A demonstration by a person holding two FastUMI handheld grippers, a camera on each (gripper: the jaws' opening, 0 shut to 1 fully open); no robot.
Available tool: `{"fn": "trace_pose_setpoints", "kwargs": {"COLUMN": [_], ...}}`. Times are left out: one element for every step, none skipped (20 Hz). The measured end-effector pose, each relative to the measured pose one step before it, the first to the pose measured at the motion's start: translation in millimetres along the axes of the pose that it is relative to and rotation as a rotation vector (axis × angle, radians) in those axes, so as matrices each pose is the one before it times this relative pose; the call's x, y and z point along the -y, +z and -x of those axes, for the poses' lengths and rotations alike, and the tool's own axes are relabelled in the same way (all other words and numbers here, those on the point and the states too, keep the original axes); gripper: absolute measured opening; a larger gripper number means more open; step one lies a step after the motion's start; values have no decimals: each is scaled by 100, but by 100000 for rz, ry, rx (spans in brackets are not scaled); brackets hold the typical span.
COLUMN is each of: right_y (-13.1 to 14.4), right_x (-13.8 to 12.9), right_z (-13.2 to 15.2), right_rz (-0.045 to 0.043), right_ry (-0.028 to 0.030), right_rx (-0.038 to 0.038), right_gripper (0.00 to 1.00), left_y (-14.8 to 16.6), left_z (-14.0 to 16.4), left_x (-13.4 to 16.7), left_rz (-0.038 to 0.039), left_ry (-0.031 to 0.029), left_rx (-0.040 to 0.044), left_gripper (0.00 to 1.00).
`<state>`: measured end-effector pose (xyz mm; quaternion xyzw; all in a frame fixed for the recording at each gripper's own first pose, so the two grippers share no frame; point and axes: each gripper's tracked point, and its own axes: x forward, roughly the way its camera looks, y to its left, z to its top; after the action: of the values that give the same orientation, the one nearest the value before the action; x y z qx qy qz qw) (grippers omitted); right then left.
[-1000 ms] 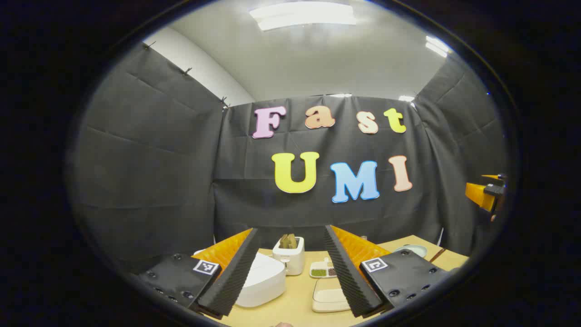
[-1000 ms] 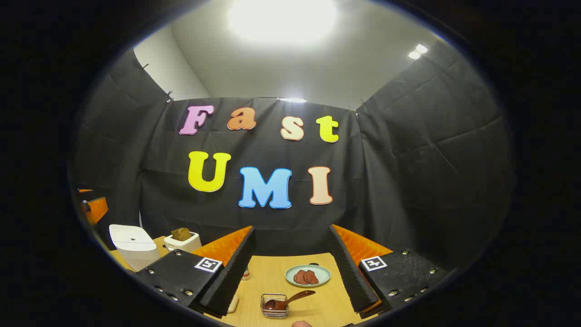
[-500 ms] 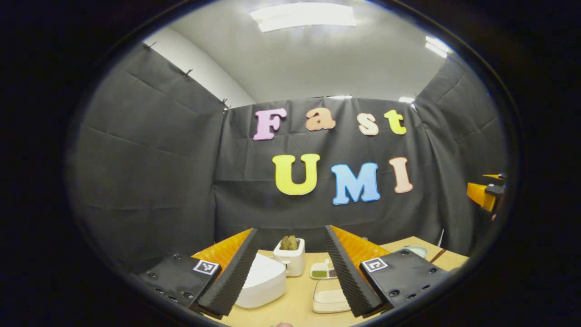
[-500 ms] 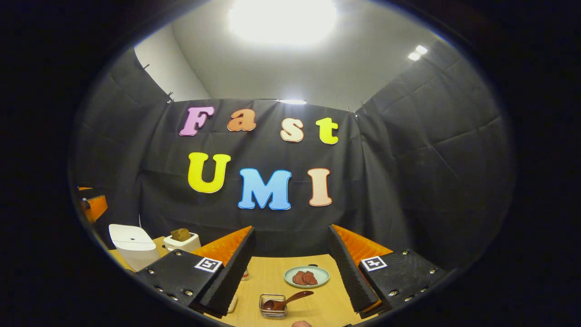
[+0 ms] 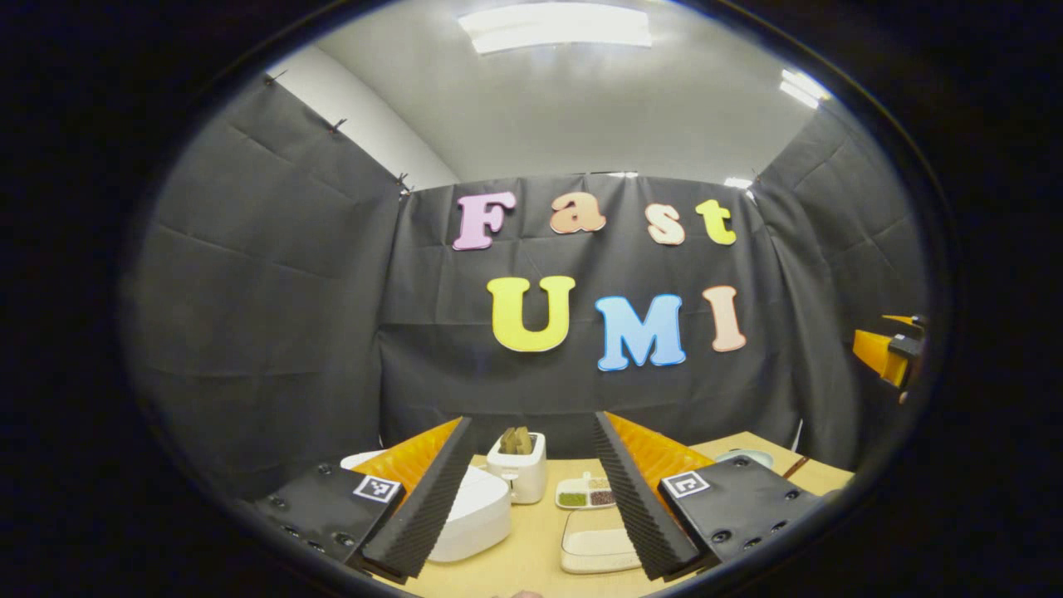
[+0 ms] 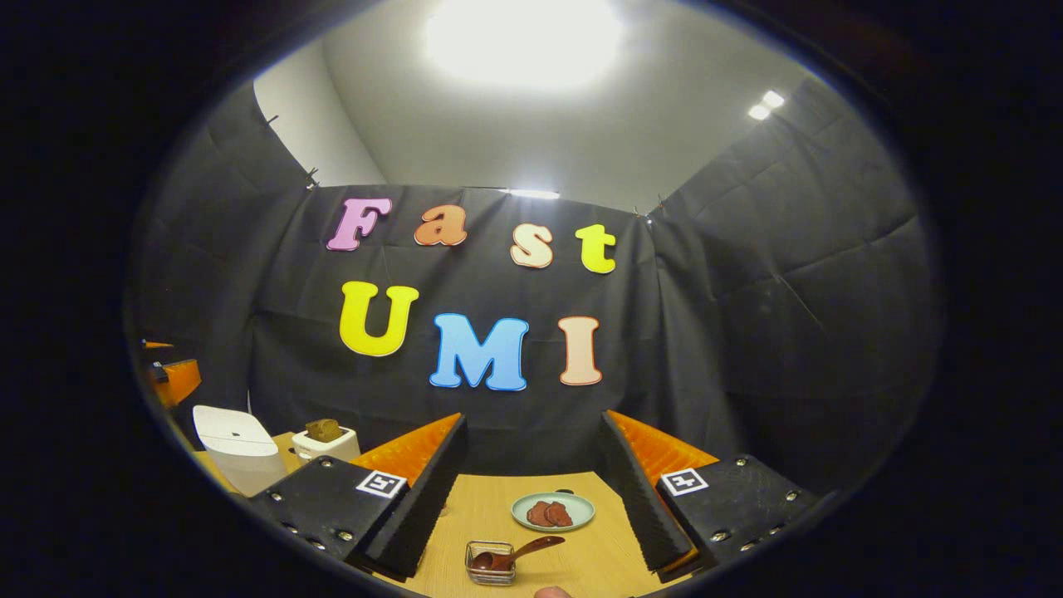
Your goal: Close the left gripper, press the button to open the rice cooker; take a wooden spoon from the chopstick holder with the right hand, scoop a spoonful of rice and pour it into the rice cooker, then put the wooden spoon back into the chopstick holder.
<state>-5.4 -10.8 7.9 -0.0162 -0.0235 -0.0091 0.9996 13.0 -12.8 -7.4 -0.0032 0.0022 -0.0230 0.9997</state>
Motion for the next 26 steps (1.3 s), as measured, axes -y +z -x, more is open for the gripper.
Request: {"fn": "trace_pose_setpoints", "kwargs": {"right_y": [70,-168,2,71,87,-68,-81,-184,-103,-132,-35,-172,-83,-52,-37,-209,-209,-337,-153,-268,-240,-415,-261,-235,-108,-53], "right_x": [107,-62,25,28,-52,19,15,-149,-145,-239,-135,-96,-158,-117,-91,-35,-58,51,-59,52,-73,43,-53,-76,-94,-91], "right_z": [39,41,-37,145,86,20,53,-130,6,163,82,83,216,149,139,253,57,206,192,211,173,160,121,202,93,164], "right_rz": [103,-98,-286,-379,-360,-59,220,281,203,248,419,528,293,-61,-183,42,346,230,-316,-668,-482,-55,391,575,702,684], "right_ry": [-154,-31,-190,-61,144,-55,-228,-98,-49,96,-151,-296,-370,-565,-639,-808,-1044,-1240,-1130,-1277,-1288,-1522,-1304,-1289,-1254,-1025], "right_rx": [238,-31,45,-26,30,178,-130,-310,-321,-456,-413,-405,-322,-247,-127,-238,-572,-933,-752,-817,-1076,-1189,-1084,-1006,-703,-450], "right_gripper": [96,95,95,96,95,95,95,95,95,95,95,95,95,96,95,96,95,95,95,95,95,95,95,96,96,96], "left_y": [174,334,173,191,11,57,-225,-16,-61,-149,-374,-300,-519,-414,-158,-253,-405,-734,-769,-902,-932,-1232,-1185,-1218,-1035,-1173], "left_z": [-75,-176,-43,-72,-133,-243,-218,-238,-326,-359,-478,284,-1255,-476,-580,-649,-673,-796,-747,-774,-773,-925,-962,-826,-802,-716], "left_x": [91,-92,184,-37,-407,-459,-406,-542,-577,-398,-272,-849,-1642,-495,-867,-924,-1040,-1183,-1190,-1004,-1027,-1175,-1004,-915,-344,-161], "left_rz": [-933,-568,-155,148,1,-103,-211,1,629,983,623,-214,-258,718,1319,1346,910,473,-208,-440,-292,-18,-80,-248,-241,-283], "left_ry": [-60,203,-617,201,627,512,858,620,568,-717,-2088,3709,-532,-855,225,-210,22,-152,330,16,299,663,1044,965,-226,-871], "left_rx": [426,676,521,275,254,183,18,396,33,-425,-836,130,-2142,-1669,-725,-363,-937,-1545,-1749,-1765,-2103,-2702,-2785,-1872,-1768,-1957], "left_gripper": [98,98,98,98,96,82,69,55,41,28,23,20,7,8,8,9,9,9,9,9,9,9,9,9,9,9]}}
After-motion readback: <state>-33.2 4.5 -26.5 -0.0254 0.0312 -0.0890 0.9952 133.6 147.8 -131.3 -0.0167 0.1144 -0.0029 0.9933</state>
